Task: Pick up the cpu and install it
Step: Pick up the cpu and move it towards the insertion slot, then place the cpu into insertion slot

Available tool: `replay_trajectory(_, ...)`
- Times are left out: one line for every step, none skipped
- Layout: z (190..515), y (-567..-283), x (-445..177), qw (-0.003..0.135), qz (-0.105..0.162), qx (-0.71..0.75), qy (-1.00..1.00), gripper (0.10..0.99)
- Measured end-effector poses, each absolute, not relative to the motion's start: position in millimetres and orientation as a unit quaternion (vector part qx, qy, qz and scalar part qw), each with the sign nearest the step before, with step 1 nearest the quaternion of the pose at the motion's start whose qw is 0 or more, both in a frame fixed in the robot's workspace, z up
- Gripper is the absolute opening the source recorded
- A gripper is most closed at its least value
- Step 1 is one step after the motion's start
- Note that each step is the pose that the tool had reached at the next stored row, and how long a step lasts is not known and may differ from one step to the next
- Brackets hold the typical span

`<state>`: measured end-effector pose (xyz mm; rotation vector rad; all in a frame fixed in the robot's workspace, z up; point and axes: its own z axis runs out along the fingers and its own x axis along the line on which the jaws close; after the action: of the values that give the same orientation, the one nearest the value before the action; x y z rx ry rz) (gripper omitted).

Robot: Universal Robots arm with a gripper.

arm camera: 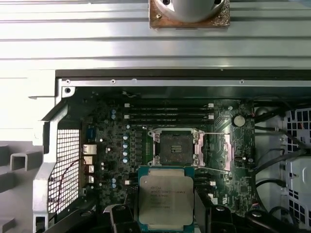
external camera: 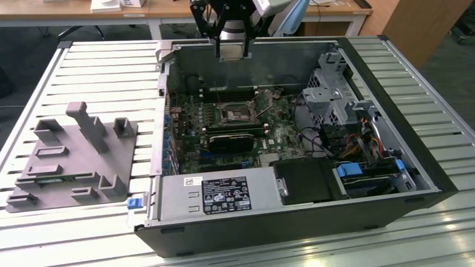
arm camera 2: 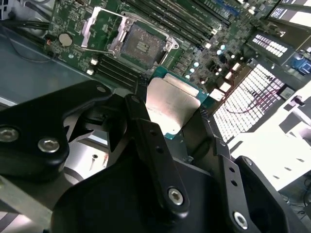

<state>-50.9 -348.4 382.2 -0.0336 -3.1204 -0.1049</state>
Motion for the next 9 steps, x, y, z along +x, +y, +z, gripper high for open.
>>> replay_trajectory(381.9, -347.6, -49.9, 0.01, -0.034, -0.011, -0.999, 0.541)
replay_trajectory(381.6, -346.6, -48.9, 0.01, -0.034, -0.011, -0.999, 0.541)
replay_trajectory(381.2, -345.8, -48.0, 0.01, -0.034, -0.011, -0.999, 0.541)
replay_trajectory(380.9, -345.1, -47.1, 0.01, -0.034, -0.011, -0.999, 0.541)
replay_trajectory(380.5, -344.5, -46.4, 0.011, -0.034, -0.011, -0.999, 0.541)
replay_trajectory(380.3, -344.1, -45.9, 0.011, -0.034, -0.011, -0.999, 0.541)
replay_trajectory(379.2, -342.7, -44.2, 0.011, -0.033, -0.012, -0.999, 0.541)
replay_trajectory(379.1, -342.7, -44.3, 0.011, -0.033, -0.018, -0.999, 0.541)
replay_trajectory(379.1, -342.7, -44.2, 0.011, -0.033, -0.026, -0.999, 0.541)
